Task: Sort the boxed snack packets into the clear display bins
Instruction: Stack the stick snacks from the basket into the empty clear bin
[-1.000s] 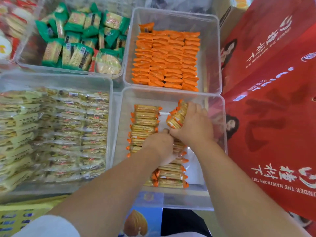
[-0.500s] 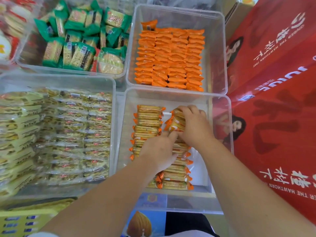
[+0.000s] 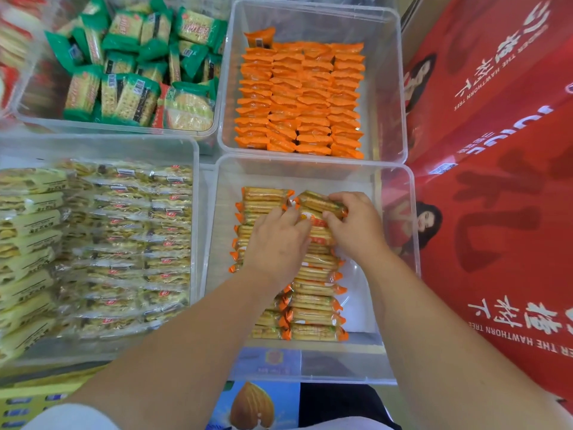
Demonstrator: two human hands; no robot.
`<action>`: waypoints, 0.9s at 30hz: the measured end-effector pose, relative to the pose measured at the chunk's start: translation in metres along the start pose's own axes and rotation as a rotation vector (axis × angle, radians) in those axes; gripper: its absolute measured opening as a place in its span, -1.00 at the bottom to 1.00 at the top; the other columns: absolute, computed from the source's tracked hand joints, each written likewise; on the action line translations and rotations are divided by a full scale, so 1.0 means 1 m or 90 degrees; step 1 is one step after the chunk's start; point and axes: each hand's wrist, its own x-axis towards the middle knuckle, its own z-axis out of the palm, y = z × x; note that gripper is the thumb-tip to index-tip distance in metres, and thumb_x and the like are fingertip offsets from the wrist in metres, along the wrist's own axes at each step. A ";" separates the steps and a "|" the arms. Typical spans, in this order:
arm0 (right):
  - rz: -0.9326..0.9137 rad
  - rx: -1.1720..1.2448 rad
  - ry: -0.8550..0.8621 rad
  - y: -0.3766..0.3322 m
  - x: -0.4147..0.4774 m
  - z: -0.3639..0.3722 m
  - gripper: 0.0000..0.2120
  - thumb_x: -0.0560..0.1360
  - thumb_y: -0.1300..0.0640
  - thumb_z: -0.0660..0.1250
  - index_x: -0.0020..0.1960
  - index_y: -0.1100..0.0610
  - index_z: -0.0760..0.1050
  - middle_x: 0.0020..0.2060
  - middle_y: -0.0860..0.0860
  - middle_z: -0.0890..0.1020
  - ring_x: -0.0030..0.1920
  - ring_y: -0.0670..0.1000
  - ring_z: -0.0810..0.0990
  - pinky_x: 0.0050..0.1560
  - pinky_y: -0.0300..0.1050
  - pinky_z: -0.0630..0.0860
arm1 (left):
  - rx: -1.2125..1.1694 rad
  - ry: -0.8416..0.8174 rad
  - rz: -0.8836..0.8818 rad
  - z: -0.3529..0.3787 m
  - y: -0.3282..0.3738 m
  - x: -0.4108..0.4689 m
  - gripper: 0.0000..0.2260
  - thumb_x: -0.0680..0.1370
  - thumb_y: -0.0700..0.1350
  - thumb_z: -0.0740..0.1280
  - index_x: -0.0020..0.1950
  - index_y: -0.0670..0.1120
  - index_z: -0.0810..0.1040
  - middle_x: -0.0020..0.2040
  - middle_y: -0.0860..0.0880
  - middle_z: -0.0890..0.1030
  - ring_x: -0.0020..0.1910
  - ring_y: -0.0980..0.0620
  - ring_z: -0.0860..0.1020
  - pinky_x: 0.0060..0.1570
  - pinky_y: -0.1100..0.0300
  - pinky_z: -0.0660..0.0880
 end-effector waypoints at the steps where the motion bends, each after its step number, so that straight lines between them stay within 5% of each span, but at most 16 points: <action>1: 0.010 -0.004 0.010 0.001 0.001 0.001 -0.70 0.56 0.11 0.38 0.28 0.03 0.56 0.18 -0.03 0.53 0.12 -0.04 0.50 0.14 -0.22 0.36 | 0.003 0.003 0.007 0.000 -0.001 0.001 -0.83 0.65 0.00 0.28 0.12 -0.03 0.61 0.15 0.00 0.59 0.14 -0.10 0.47 0.09 -0.01 0.40; 6: 0.137 0.135 0.094 0.005 0.009 0.009 -0.85 0.56 0.09 0.39 0.10 -0.06 0.49 -0.15 -0.25 0.52 -0.11 -0.13 0.53 -0.21 -0.38 0.36 | 0.014 0.021 0.016 0.002 -0.001 0.004 -0.86 0.59 -0.11 0.37 0.13 0.00 0.63 0.00 0.04 0.66 0.08 -0.10 0.50 0.06 0.01 0.34; 11: 0.233 0.227 0.116 0.004 0.020 0.010 -0.83 0.51 0.06 0.44 0.06 -0.06 0.52 -0.12 -0.16 0.57 -0.02 0.01 0.62 0.05 -0.01 0.61 | 0.075 0.008 0.068 0.004 -0.004 0.008 -0.84 0.50 -0.18 0.47 0.04 0.00 0.70 -0.13 0.01 0.63 0.01 -0.12 0.53 -0.01 0.01 0.39; 20: 0.362 0.352 0.091 0.004 0.011 0.012 -0.52 0.32 -0.14 0.55 0.09 0.08 0.49 -0.08 0.02 0.65 -0.04 0.12 0.69 0.02 0.16 0.65 | 0.110 0.041 0.111 -0.001 -0.015 0.007 -0.87 0.45 -0.22 0.52 -0.03 -0.06 0.73 -0.23 -0.05 0.63 -0.11 -0.18 0.57 -0.05 -0.02 0.49; 24: 0.324 0.252 -0.018 0.002 0.004 0.008 -0.70 0.30 -0.16 0.51 -0.29 0.08 0.64 -0.48 -0.05 0.64 -0.28 0.12 0.70 -0.16 0.22 0.69 | 0.127 0.018 0.103 -0.001 -0.009 0.009 -0.83 0.46 -0.23 0.48 0.01 -0.03 0.72 -0.20 -0.03 0.62 -0.07 -0.14 0.55 -0.04 -0.01 0.44; 27: 0.309 0.268 -0.040 0.005 0.004 0.009 -0.86 0.39 0.01 0.55 -0.21 0.07 0.66 -0.28 0.03 0.72 -0.15 0.14 0.72 -0.04 0.21 0.67 | 0.138 -0.021 0.099 0.001 -0.007 0.010 -0.78 0.54 -0.21 0.38 0.13 0.00 0.68 -0.08 -0.02 0.61 0.06 -0.14 0.51 0.05 -0.02 0.38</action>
